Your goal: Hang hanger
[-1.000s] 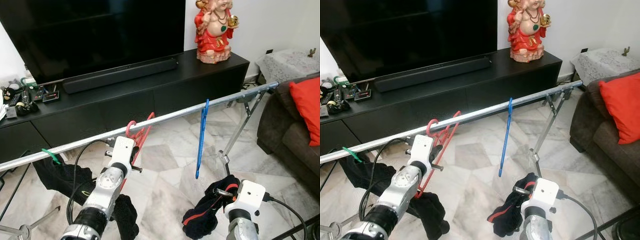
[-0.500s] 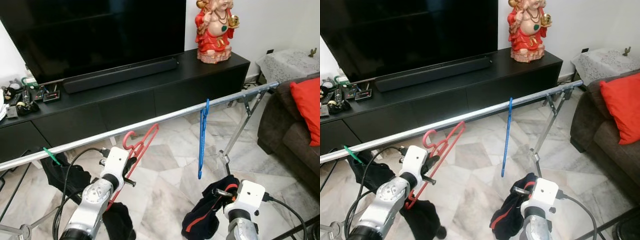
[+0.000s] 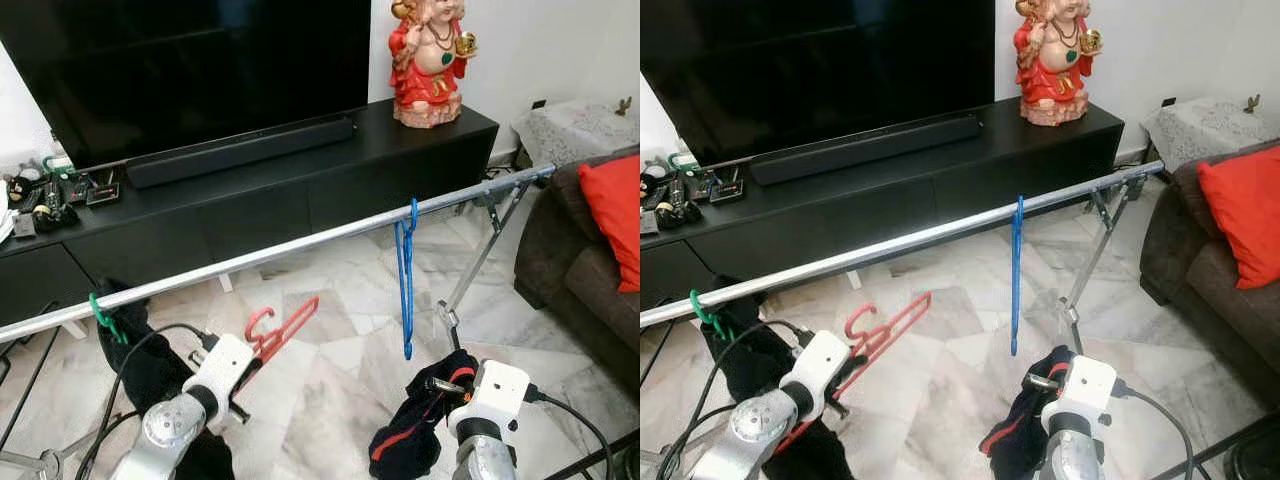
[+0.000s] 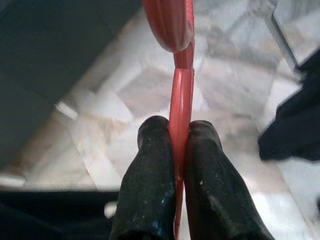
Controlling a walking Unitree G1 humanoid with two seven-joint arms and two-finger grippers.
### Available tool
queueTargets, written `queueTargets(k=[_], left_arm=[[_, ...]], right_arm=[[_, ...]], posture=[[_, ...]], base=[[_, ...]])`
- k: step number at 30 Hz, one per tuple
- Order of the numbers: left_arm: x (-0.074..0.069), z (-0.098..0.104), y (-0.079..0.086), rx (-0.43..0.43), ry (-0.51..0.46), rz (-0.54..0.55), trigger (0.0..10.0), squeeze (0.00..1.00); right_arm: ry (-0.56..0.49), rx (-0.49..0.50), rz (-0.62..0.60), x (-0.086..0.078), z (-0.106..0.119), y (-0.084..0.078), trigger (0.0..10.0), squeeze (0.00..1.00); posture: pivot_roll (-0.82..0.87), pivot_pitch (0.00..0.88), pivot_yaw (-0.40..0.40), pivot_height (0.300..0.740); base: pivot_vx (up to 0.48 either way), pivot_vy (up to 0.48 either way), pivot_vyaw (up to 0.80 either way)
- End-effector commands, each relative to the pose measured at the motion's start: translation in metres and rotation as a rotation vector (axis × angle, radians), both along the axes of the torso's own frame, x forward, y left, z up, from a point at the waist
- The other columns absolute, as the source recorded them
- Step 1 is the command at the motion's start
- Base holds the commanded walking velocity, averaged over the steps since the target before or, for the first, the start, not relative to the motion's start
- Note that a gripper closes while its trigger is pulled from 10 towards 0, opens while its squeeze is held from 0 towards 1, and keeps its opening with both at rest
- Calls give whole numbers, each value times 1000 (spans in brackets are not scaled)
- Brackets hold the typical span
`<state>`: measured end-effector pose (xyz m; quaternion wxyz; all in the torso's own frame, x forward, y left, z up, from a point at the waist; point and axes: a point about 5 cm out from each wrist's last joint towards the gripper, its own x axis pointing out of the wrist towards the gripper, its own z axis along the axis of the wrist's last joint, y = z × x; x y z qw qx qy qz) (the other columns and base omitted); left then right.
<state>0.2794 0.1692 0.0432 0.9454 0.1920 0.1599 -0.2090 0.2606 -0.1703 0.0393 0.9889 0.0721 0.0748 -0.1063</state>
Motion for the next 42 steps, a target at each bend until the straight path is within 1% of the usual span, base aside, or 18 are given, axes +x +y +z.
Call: queueTargets(k=[1, 4, 9, 10, 12, 13, 15, 16, 17, 20, 21, 22, 23, 29, 30, 33, 38, 42], left_arm=[[-7, -21, 15, 28, 100, 89, 10000, 0], [-12, -34, 20, 22, 156, 136, 10000, 0], [-19, -48, 26, 38, 221, 163, 10000, 0], [-25, -58, 32, 58, 260, 192, 10000, 0], [-29, -64, 39, 56, 287, 242, 10000, 0], [-34, -69, 46, 45, 314, 299, 10000, 0], [-43, -78, 54, 61, 358, 347, 10000, 0], [-50, -83, 59, 79, 385, 362, 10000, 0], [-62, -91, 65, 108, 428, 383, 10000, 0], [-78, -101, 74, 99, 484, 453, 10000, 0], [-89, -106, 79, 91, 517, 495, 10000, 0], [-89, -106, 79, 91, 517, 495, 10000, 0], [-99, -111, 83, 81, 551, 537, 10000, 0], [-126, -125, 85, 70, 652, 623, 10000, 0], [-126, -125, 85, 70, 652, 623, 10000, 0], [-132, -128, 85, 30, 668, 691, 10000, 0], [-134, -129, 84, -8, 658, 719, 10000, 0], [-139, -131, 85, -4, 674, 726, 10000, 0]], right_arm=[[-8, -6, 18, 3, 2, 4, 10000, 0], [-11, -9, 19, 4, 3, 2, 10000, 0], [-11, -12, 19, 5, 3, 2, 10000, 0], [-12, -13, 18, 5, 3, 1, 10000, 0], [-12, -14, 18, 5, 4, 1, 10000, 0], [-12, -15, 17, 5, 4, 0, 10000, 0], [-11, -16, 17, 5, 4, -1, 10000, 0], [-10, -17, 17, 5, 4, -1, 10000, 0], [-7, -18, 18, 4, 3, -1, 10000, 0], [-7, -20, 17, 4, 4, -2, 10000, 0], [-7, -22, 18, 4, 4, -3, 10000, 0], [-7, -22, 18, 4, 4, -3, 10000, 0], [-7, -24, 20, 5, 4, -3, 10000, 0], [-9, -25, 28, 7, 5, -2, 10000, 0], [-9, -25, 28, 7, 5, -2, 10000, 0], [-13, -27, 27, 8, 7, -3, 10000, 0], [-5, -31, 27, 6, 6, -6, 10000, 0], [-7, -29, 28, 7, 7, -5, 10000, 0]], posture=[[36, 27, 91, 740], [35, 24, 88, 740], [36, 25, 85, 740], [35, 28, 82, 740], [34, 31, 80, 740], [34, 32, 77, 740], [40, 37, 74, 740], [40, 37, 74, 740], [40, 37, 74, 740], [38, 43, 66, 740], [39, 45, 63, 740], [39, 45, 63, 740], [43, 47, 58, 740], [36, 48, 51, 740], [36, 48, 51, 740], [30, 51, 49, 740], [35, 52, 43, 740], [34, 51, 42, 740]], base=[[0, 0, 0], [0, 0, 0], [0, 0, 0], [0, 0, 0], [0, 0, 0], [0, 0, 0], [0, 0, 0], [0, 0, 0], [0, 0, 0], [0, 0, 0], [0, 0, 0], [0, 0, 0], [0, 0, 0], [0, 0, 0], [0, 0, 0], [0, 0, 0], [0, 0, 0], [0, 0, 0]])
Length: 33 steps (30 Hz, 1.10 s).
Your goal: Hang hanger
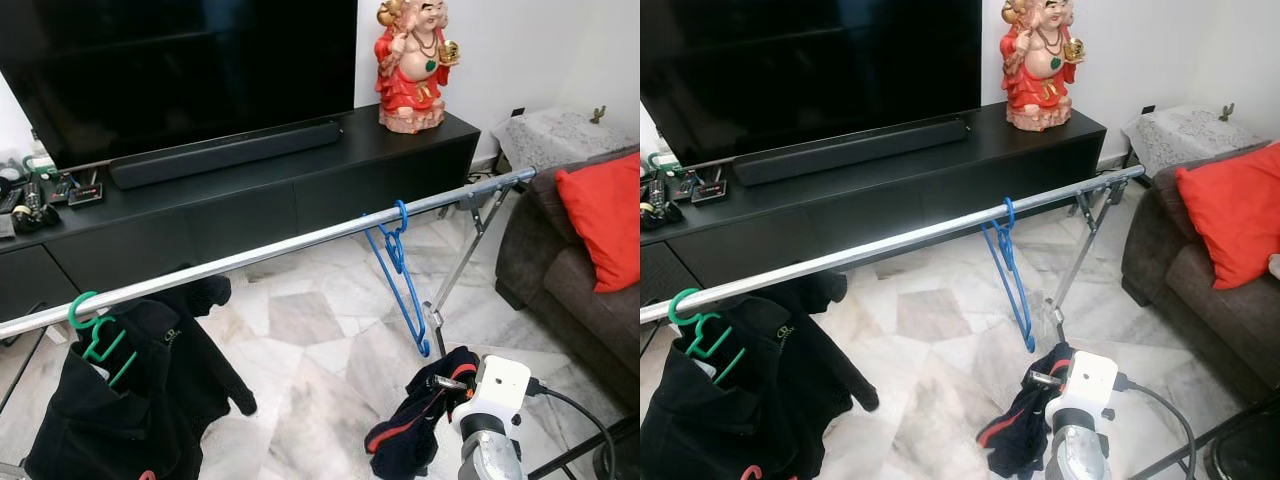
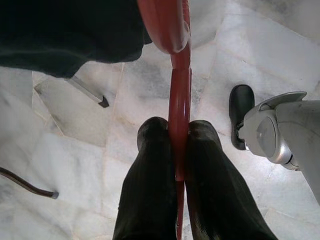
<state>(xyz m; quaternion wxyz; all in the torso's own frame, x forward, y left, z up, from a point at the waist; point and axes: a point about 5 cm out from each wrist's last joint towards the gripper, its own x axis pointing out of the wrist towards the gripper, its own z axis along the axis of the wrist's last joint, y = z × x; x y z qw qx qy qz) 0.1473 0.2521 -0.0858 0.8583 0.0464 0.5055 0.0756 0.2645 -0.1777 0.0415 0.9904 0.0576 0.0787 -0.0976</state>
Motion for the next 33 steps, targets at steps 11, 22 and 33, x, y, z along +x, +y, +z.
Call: queueTargets(k=[11, 22, 33], left_arm=[[-18, -7, -1, -6, 45, 24, 10000, 0], [-23, -9, -3, -8, 60, 27, 10000, 0], [-25, -10, -2, -8, 63, 30, 10000, 0]], right_arm=[[-14, 0, 12, 3, 4, 3, 10000, 0], [-15, 3, 15, 3, 4, 4, 10000, 0], [-16, 3, 18, 4, 4, 5, 10000, 0]], posture=[[35, 53, 41, 740], [34, 42, 48, 740], [35, 37, 47, 740]], base=[[-226, 0, 0], [-296, 0, 0], [-295, 0, 0]])
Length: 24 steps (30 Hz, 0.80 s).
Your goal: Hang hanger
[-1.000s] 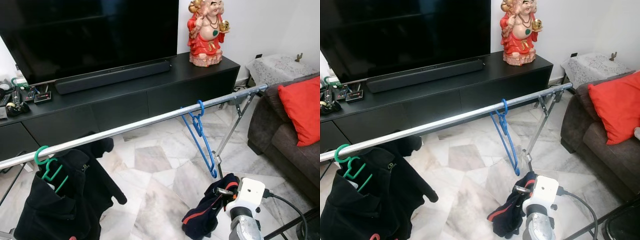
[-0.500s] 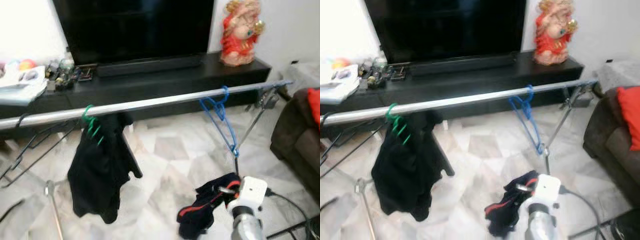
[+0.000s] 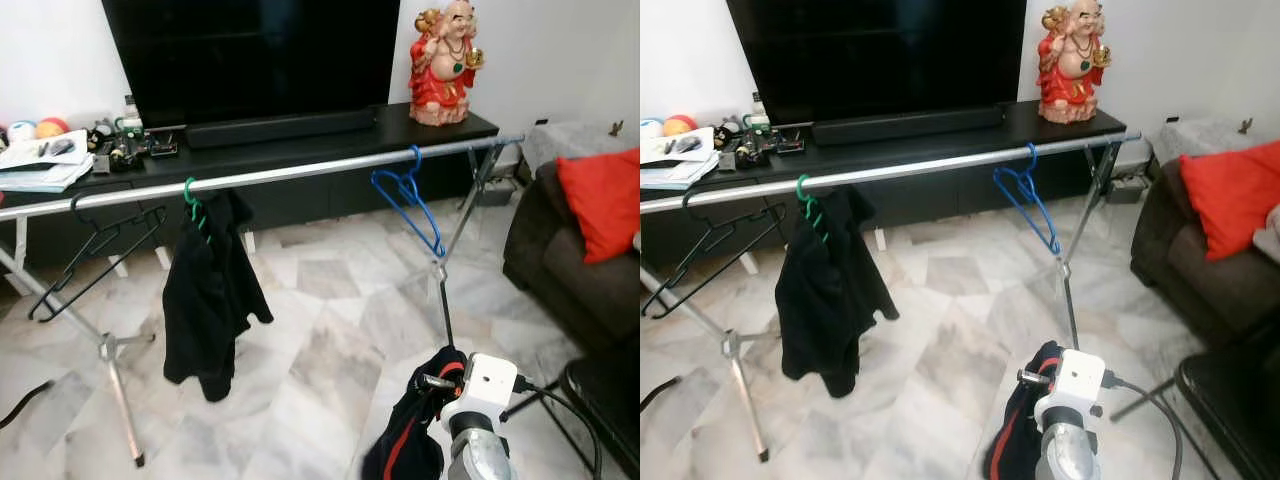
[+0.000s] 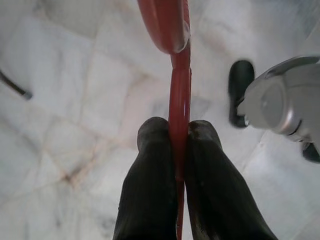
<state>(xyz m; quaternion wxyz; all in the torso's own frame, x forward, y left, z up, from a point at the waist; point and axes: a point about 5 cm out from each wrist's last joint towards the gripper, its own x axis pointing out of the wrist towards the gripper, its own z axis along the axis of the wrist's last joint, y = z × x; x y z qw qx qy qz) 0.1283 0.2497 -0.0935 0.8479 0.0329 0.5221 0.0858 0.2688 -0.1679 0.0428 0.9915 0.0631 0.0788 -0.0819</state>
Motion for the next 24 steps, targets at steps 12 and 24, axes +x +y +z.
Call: queueTargets(k=[12, 24], left_arm=[[-7, -3, -1, 4, 28, -4, 10000, 0], [-5, -2, 1, 10, 22, -6, 10000, 0]], right_arm=[[-8, -11, -9, 0, 2, -5, 10000, 0], [-9, -8, -7, 1, 3, -4, 10000, 0]], posture=[[36, 43, 44, 740], [45, 52, 46, 740]], base=[[-296, 0, 0], [-242, 0, 0]])
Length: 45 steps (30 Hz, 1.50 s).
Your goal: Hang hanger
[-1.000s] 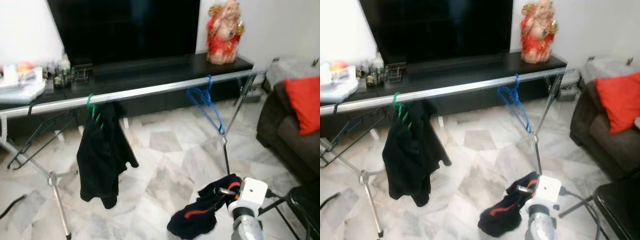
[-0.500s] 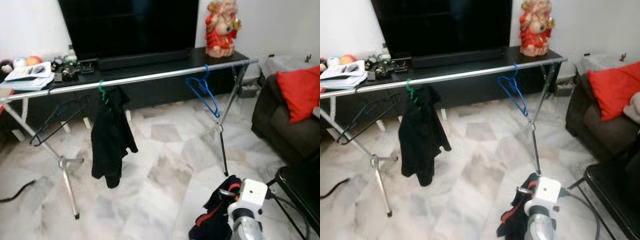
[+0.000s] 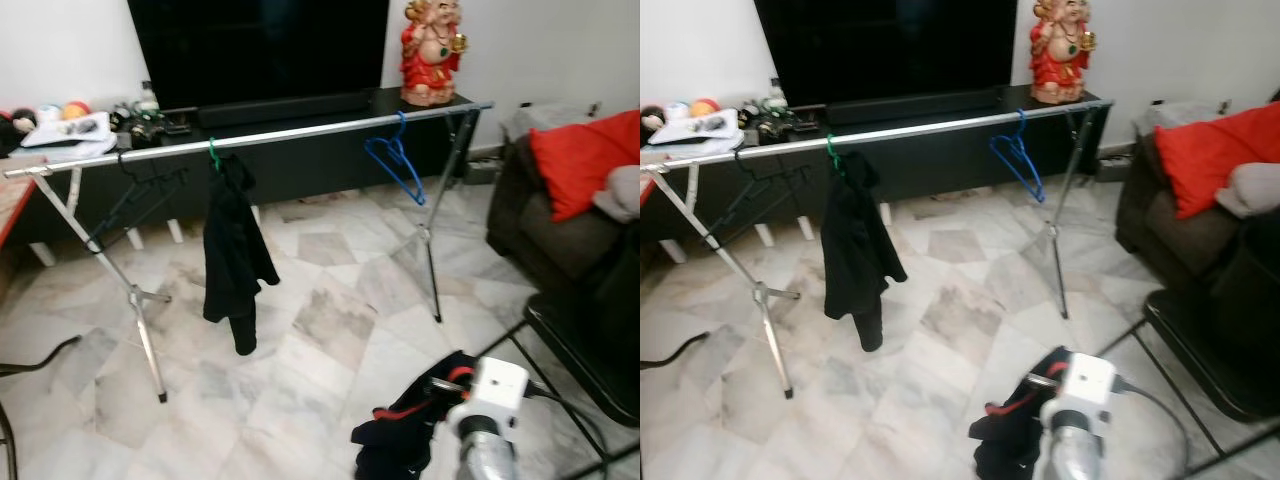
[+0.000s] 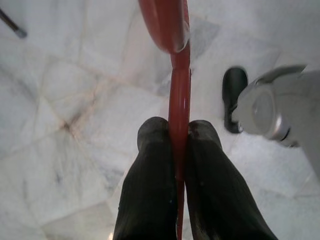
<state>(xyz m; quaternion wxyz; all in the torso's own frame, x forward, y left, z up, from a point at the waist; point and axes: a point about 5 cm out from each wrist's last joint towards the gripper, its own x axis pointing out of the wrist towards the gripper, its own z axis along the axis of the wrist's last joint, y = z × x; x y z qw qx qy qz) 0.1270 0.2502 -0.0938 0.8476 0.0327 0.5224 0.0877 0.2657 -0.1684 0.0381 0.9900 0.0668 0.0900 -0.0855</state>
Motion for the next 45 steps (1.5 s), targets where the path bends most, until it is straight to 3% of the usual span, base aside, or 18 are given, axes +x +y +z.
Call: queueTargets(k=[1, 13, 17, 21, 22, 23, 27, 29, 30, 32, 33, 34, 36, 40, 45], left_arm=[[-4, -1, 0, 8, 20, -10, 10000, 0], [1, 0, -1, -1, -9, -15, 10000, 0], [14, 5, -4, -17, -73, -34, 10000, 0], [37, 14, -9, -23, -174, -96, 10000, 0], [58, 24, -13, -26, -261, -151, 10000, 0], [70, 31, -16, -29, -309, -184, 10000, 0], [107, 55, -29, -54, -460, -306, 10000, 0], [133, 76, -43, -93, -575, -401, 10000, 0], [133, 76, -43, -93, -575, -401, 10000, 0], [156, 101, -63, -152, -669, -554, 10000, 0], [156, 101, -63, -152, -669, -554, 10000, 0], [162, 109, -72, -174, -671, -662, 10000, 0], [164, 112, -76, -191, -664, -719, 10000, 0], [161, 125, -93, -287, -554, -1045, 10000, 0], [157, 134, -95, -327, -480, -1166, 10000, 0]], right_arm=[[-31, -16, -1, 4, 7, -3, 10000, 0], [-27, -16, 5, 4, 7, -2, 10000, 0], [-29, -19, 17, 8, 9, -1, 10000, 0], [-1, -53, 62, 17, 9, 1, 10000, 0], [24, -85, 97, 24, 9, 0, 10000, 0], [24, -91, 110, 29, 11, 0, 10000, 0], [49, -181, 164, 43, 17, -2, 10000, 0], [66, -211, 182, 54, 22, -4, 10000, 0], [66, -211, 182, 54, 22, -4, 10000, 0], [88, -222, 181, 65, 26, -7, 10000, 0], [88, -222, 181, 65, 26, -7, 10000, 0], [113, -235, 178, 69, 26, -7, 10000, 0], [128, -242, 177, 70, 25, -7, 10000, 0], [168, -255, 199, 79, 26, 0, 10000, 0], [148, -255, 199, 87, 35, 3, 10000, 0]], posture=[[45, 52, 46, 740], [48, 56, 46, 740], [48, 57, 45, 740], [43, 60, 47, 740], [48, 59, 45, 740], [50, 58, 45, 740], [49, 56, 45, 740], [45, 51, 47, 740], [45, 51, 47, 740], [50, 48, 46, 740], [50, 48, 46, 740], [50, 48, 46, 740], [55, 45, 45, 740], [63, 41, 52, 740], [60, 33, 53, 740]], base=[[0, 0, 0], [0, 0, 0], [0, 0, 0], [0, 0, 0], [0, 0, 0], [0, 0, 0], [0, 0, 0], [0, 0, 0], [0, 0, 0], [0, 0, 0], [0, 0, 0], [0, 0, 0], [0, 0, 0], [0, 0, 0], [0, 0, 0]])
